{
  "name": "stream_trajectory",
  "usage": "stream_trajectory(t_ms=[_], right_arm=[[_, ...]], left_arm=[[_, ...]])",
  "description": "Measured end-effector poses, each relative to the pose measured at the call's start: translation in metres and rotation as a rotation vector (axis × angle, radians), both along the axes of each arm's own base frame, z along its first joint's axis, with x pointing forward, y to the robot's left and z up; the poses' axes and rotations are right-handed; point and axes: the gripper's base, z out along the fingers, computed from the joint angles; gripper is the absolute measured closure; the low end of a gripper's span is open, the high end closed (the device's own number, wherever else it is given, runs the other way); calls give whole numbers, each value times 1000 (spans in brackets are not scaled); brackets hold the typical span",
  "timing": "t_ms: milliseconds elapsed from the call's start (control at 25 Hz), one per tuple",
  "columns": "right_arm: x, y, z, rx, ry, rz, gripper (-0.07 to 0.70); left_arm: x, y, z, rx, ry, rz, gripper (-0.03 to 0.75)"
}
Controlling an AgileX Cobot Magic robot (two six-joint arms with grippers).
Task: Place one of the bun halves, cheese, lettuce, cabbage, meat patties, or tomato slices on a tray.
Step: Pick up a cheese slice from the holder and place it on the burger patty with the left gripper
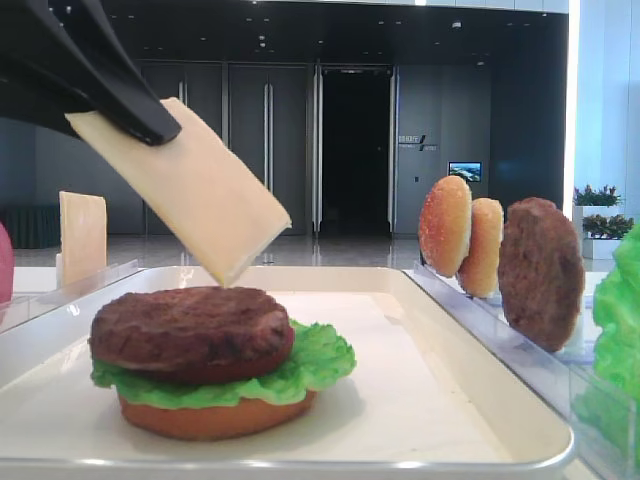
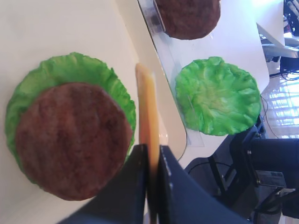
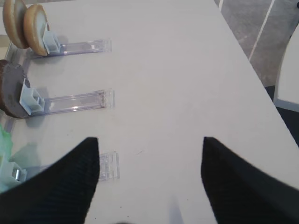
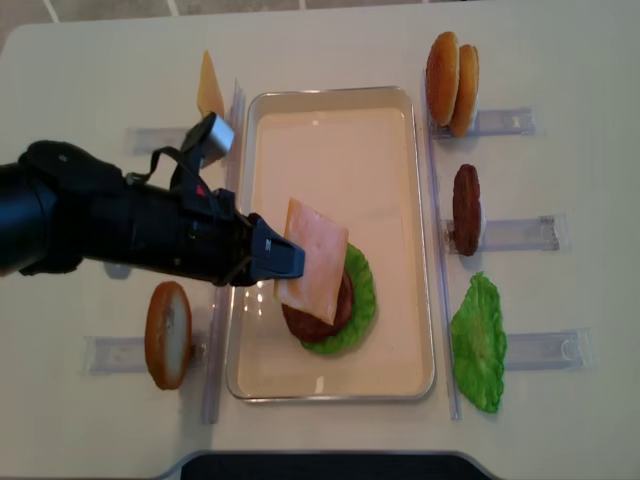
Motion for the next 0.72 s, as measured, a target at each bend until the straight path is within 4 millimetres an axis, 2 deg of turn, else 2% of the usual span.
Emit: stream_trajectory(t_ms=[720], right_arm=[[0, 0, 0, 0, 0, 0, 158]], left_arm=[[4, -2, -16, 22, 55, -12, 690]])
